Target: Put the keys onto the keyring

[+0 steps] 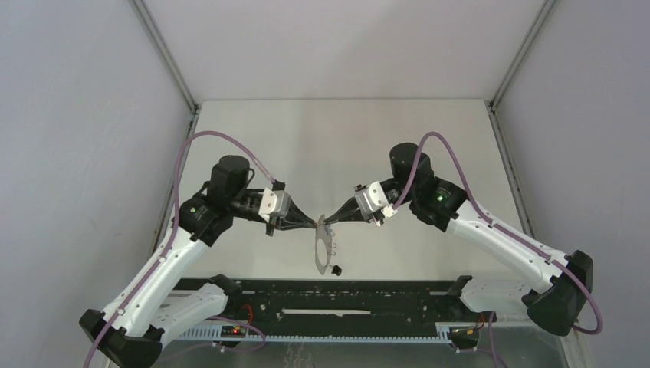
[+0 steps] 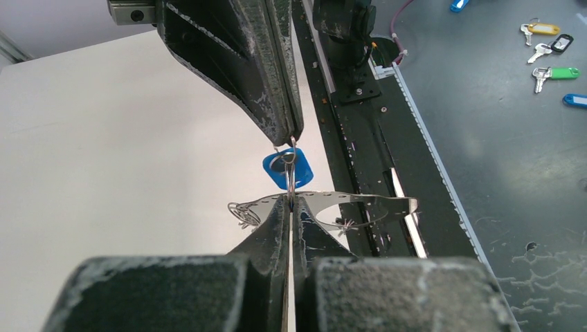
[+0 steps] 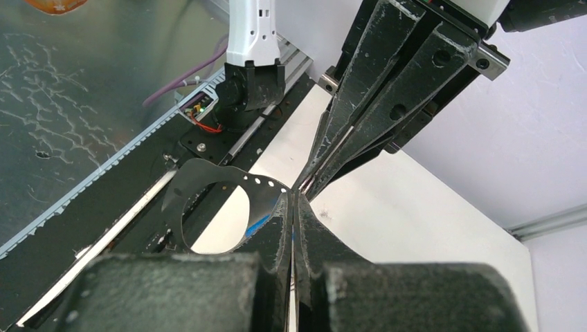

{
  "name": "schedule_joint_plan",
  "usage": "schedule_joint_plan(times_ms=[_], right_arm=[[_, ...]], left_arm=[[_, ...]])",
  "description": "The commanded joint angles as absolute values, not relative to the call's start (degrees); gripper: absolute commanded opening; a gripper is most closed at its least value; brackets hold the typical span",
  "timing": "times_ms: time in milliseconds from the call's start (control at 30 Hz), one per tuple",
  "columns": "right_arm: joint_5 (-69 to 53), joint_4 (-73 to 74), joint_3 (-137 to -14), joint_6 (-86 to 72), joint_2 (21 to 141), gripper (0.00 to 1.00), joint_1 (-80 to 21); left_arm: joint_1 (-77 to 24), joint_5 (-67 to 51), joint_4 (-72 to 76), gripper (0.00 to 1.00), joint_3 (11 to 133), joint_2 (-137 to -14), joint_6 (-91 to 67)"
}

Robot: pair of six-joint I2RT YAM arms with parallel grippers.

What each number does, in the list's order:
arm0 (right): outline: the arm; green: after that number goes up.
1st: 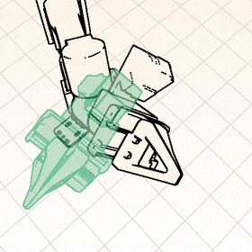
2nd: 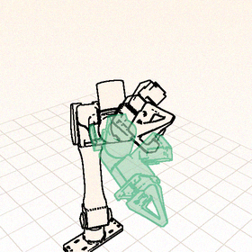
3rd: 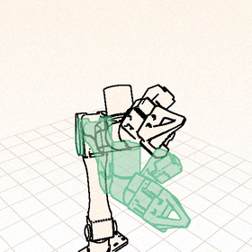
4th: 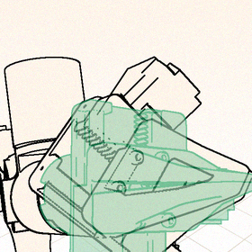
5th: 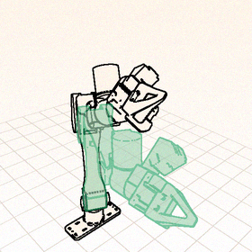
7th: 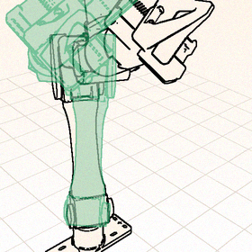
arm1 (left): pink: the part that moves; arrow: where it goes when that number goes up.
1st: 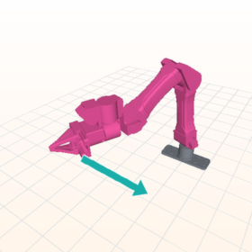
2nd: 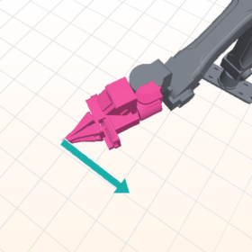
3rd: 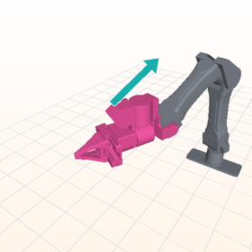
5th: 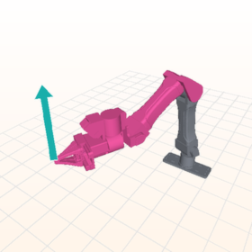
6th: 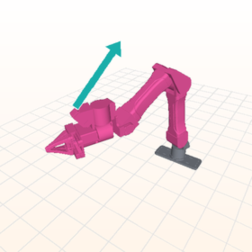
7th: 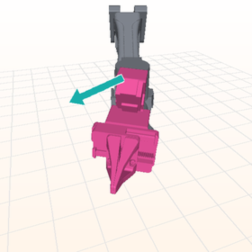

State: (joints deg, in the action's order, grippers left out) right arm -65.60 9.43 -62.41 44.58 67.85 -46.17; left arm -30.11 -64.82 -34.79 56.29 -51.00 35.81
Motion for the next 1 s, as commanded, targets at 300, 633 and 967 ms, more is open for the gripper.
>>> schedule_joint_plan(times_ms=[300,633,967], right_arm=[[-65.55,8.79,-64.68,44.56,68.02,0.0,-45.57],[-65.61,8.06,-64.65,44.09,68.55,0.0,-46.38],[-66.18,6.64,-64.68,43.16,68.72,0.0,-46.67]], left_arm=[[-30.5,-66.67,-32.79,0.0,58.82,-50.59,35.51],[-30.45,-66.23,-31.54,0.0,58.38,-50.71,34.83],[-30.45,-65.82,-30.61,0.0,57.93,-51.03,34.03]])
